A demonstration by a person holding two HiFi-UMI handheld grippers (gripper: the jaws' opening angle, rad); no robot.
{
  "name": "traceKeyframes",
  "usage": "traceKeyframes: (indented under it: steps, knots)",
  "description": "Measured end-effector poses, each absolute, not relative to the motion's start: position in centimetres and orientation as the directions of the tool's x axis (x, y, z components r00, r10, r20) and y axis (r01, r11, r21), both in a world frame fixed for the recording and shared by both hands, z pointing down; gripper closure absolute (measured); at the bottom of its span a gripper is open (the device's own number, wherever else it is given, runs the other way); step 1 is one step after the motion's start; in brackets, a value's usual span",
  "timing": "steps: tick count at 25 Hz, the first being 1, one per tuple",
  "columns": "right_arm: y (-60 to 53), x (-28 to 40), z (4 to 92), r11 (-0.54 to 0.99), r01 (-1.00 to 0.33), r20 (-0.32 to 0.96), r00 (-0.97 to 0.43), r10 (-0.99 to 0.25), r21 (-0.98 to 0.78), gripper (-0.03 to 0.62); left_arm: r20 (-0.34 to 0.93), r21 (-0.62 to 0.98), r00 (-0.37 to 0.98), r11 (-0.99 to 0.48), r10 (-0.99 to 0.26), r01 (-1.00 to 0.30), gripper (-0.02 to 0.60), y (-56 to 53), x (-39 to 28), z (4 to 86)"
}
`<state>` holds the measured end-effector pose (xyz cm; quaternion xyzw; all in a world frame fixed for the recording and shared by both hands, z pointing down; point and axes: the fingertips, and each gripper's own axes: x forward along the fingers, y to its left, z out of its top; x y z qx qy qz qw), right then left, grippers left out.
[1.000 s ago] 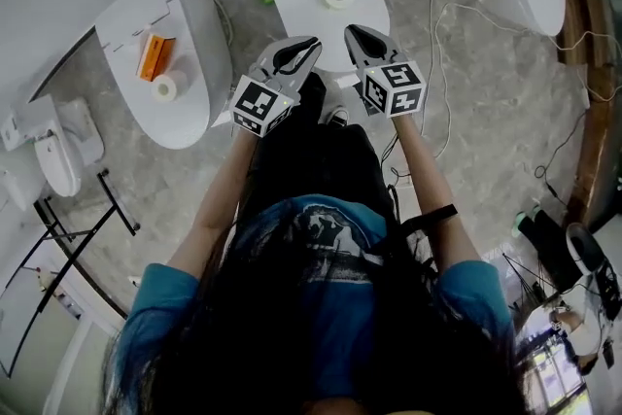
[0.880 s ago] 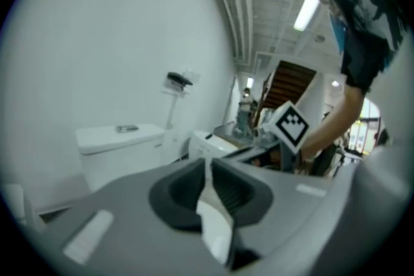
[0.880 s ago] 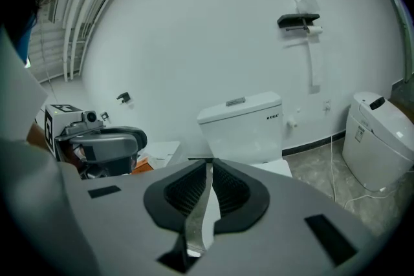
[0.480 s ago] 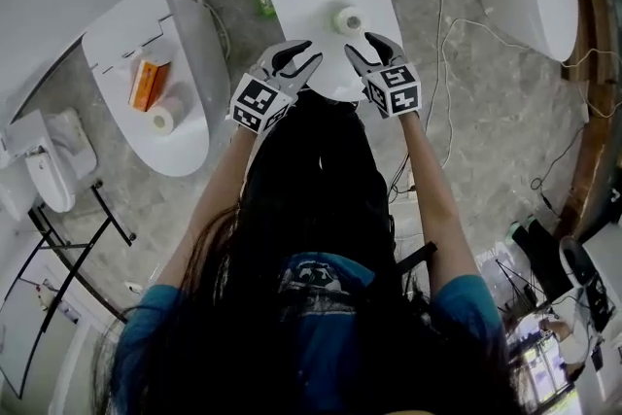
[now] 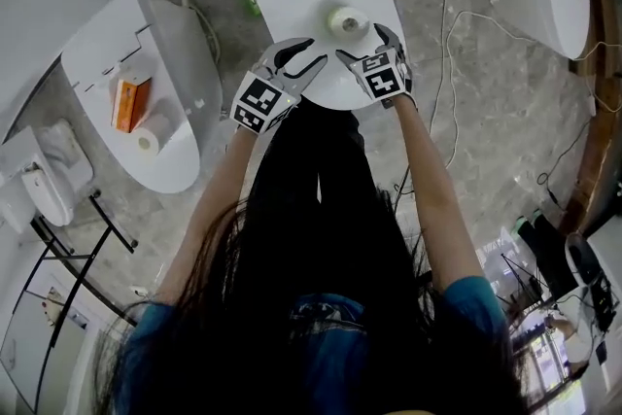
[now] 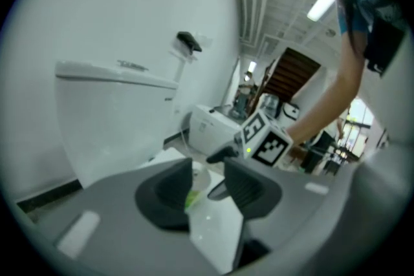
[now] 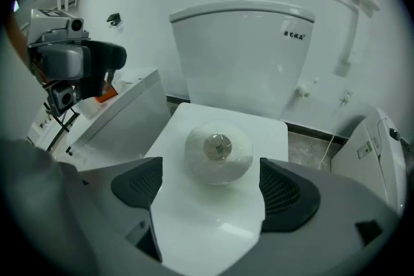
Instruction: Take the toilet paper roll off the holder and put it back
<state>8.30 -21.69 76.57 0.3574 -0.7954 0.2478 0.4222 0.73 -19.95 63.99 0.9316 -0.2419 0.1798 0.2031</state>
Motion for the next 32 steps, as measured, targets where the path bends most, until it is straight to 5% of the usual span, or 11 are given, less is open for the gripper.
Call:
traceKeyframes:
  steps: [24,32]
  knots:
    - [-25.1,6.7,81.5,0.677,-0.731,0.931,-0.299,-0.209,-0.083,0.137,0.459,0.341,0.783,-0.731,-0.419,-0.591,0.434,-20.6,0.6,66.7]
    - [-24.6,8.0,75.5,0.576,-0.798,0.865,-0.406,-0.296,-0.178,0.138,0.471,0.339,0.775,-0.725,-0.421,-0.6,0.434,-19.2,-0.3,65.5]
